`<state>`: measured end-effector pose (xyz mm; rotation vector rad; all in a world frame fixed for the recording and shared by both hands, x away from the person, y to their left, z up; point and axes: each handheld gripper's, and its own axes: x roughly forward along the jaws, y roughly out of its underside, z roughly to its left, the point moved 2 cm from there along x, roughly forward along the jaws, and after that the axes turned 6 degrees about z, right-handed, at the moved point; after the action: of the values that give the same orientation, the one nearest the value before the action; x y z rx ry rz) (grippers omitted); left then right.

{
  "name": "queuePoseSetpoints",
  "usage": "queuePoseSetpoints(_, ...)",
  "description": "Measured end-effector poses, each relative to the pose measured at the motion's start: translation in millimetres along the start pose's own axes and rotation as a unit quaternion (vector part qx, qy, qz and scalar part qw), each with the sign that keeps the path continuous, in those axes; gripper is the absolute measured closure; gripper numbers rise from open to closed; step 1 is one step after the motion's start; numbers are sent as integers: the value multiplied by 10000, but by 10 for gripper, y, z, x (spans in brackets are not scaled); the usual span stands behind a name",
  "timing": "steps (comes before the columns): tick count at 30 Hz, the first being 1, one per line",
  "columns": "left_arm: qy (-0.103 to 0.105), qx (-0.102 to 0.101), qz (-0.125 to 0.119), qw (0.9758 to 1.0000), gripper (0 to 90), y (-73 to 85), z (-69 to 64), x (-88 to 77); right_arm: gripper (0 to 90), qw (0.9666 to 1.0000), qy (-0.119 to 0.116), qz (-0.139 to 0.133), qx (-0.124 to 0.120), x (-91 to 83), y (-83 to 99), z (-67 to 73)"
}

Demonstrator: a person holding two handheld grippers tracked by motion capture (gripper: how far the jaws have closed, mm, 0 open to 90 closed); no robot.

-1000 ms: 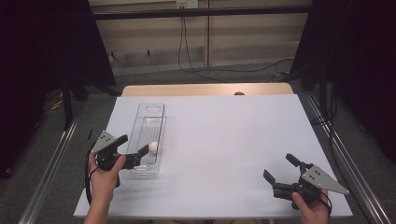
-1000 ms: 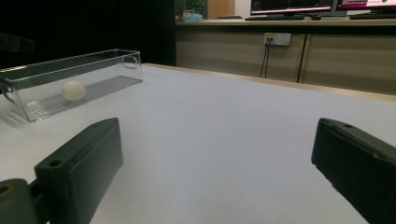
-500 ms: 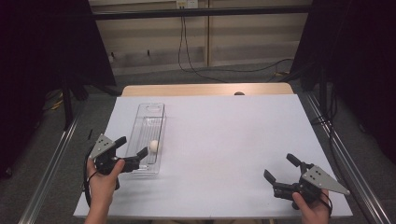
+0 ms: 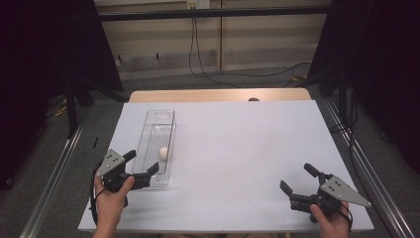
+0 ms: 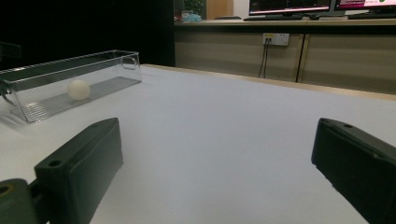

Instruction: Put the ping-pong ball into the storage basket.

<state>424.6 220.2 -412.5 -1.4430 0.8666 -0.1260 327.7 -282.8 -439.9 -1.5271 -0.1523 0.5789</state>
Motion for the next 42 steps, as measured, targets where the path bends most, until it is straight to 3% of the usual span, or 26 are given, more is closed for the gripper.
queuePoseSetpoints(24, 112, 38, -87, 9999, 32, 109, -63, -39, 17, 10000, 9, -8, 49, -10, -3, 3)
queuePoseSetpoints(36, 95, 204, 17, 9997, 32, 149, -90, -55, 16, 10000, 4, -13, 10, -7, 0, 2)
queuePoseSetpoints(42, 96, 167, 4, 9998, 32, 172, -98, -59, 16, 10000, 11, -3, 16, -8, 2, -1)
